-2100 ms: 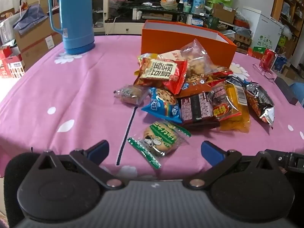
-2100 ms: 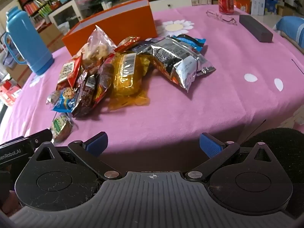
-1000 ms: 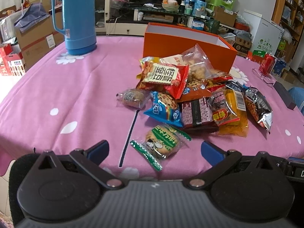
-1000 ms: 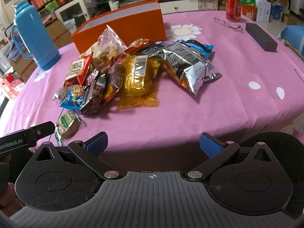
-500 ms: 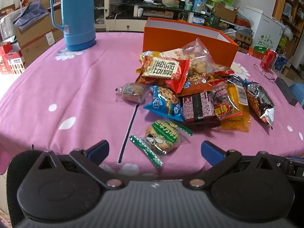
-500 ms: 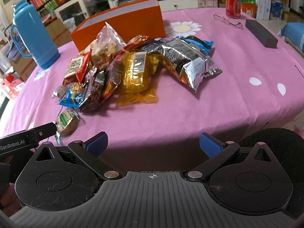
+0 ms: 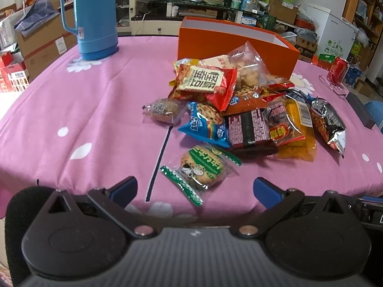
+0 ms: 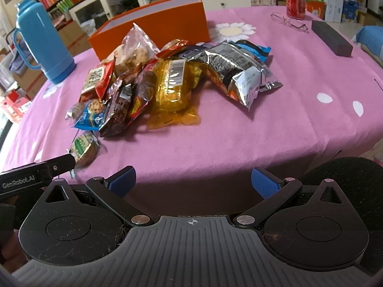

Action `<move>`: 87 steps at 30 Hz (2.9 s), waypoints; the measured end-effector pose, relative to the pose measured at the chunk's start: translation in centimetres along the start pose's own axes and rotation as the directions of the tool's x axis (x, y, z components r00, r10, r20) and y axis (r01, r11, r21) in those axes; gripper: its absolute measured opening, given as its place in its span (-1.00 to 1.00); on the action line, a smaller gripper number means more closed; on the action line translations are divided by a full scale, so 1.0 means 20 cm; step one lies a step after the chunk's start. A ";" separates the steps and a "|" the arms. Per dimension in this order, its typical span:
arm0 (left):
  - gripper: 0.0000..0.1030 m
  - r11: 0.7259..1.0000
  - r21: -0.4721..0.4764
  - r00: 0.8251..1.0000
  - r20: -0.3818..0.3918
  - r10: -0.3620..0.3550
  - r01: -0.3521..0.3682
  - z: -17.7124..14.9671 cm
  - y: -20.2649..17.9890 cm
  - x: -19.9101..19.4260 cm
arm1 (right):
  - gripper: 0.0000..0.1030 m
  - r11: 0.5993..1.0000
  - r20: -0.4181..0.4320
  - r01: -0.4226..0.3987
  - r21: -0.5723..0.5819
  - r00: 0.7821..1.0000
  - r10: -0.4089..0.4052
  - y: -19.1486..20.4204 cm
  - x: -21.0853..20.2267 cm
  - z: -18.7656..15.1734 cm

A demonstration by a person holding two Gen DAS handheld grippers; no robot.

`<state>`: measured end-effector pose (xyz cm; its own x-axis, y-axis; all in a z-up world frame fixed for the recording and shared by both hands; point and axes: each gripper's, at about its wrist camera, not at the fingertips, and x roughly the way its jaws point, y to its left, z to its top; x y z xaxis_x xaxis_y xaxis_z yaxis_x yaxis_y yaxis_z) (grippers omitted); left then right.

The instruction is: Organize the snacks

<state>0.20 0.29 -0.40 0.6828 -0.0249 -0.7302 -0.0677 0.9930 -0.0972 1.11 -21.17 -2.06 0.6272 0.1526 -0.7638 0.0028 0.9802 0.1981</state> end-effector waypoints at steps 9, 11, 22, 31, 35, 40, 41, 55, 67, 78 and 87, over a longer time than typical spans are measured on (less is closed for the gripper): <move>0.99 1.000 0.003 1.000 -0.002 0.000 0.000 0.00 0.00 0.00 | 0.63 1.000 -0.003 -0.004 -0.002 1.000 0.004 0.00 0.00 -0.01; 0.99 1.000 0.002 1.000 -0.001 0.001 -0.001 0.00 0.00 0.00 | 0.63 1.000 -0.003 -0.005 -0.002 1.000 0.005 0.00 0.00 0.00; 0.99 1.000 0.003 1.000 -0.009 0.002 -0.002 -0.01 0.00 0.01 | 0.63 1.000 -0.009 -0.005 -0.008 1.000 0.005 0.01 0.01 -0.01; 0.99 1.000 0.006 1.000 -0.023 0.003 -0.003 -0.01 0.00 0.03 | 0.63 1.000 -0.015 -0.003 -0.014 1.000 0.003 0.02 0.02 -0.01; 0.99 1.000 0.008 0.999 -0.030 0.010 -0.010 -0.02 0.02 0.04 | 0.63 1.000 -0.017 0.000 -0.028 1.000 -0.001 0.03 0.04 -0.01; 0.99 1.000 -0.006 0.999 -0.030 0.020 -0.020 -0.01 0.09 0.08 | 0.63 0.998 0.037 0.021 -0.064 0.999 -0.019 0.03 0.03 0.03; 0.99 1.000 -0.007 0.999 -0.028 0.025 -0.025 -0.01 0.10 0.10 | 0.63 0.998 0.059 0.022 -0.067 0.998 -0.018 0.03 0.03 0.05; 0.69 0.969 0.224 0.995 -0.021 -0.098 0.101 0.04 -0.01 0.29 | 0.63 0.998 0.003 -0.027 -0.058 1.000 0.027 -0.03 0.31 0.16; 0.40 0.988 0.145 0.998 -0.025 0.051 -0.046 0.26 0.22 0.44 | 0.63 0.974 0.077 0.089 -0.209 0.994 -0.074 0.03 0.37 0.12; 0.84 0.995 0.082 0.998 0.006 0.059 -0.059 0.23 0.26 0.43 | 0.61 0.993 0.224 -0.030 -0.116 0.973 0.055 -0.13 0.08 0.29; 0.85 0.992 0.111 0.998 -0.008 0.062 -0.061 0.20 0.24 0.43 | 0.59 0.948 0.091 -0.009 -0.317 0.995 0.040 -0.23 0.41 0.55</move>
<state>8.74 5.37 -4.40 0.6718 0.0358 -0.7399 -0.0282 0.9993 0.0228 14.76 -25.85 -2.51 0.6948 0.1797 -0.6964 -0.2499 0.9683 0.0006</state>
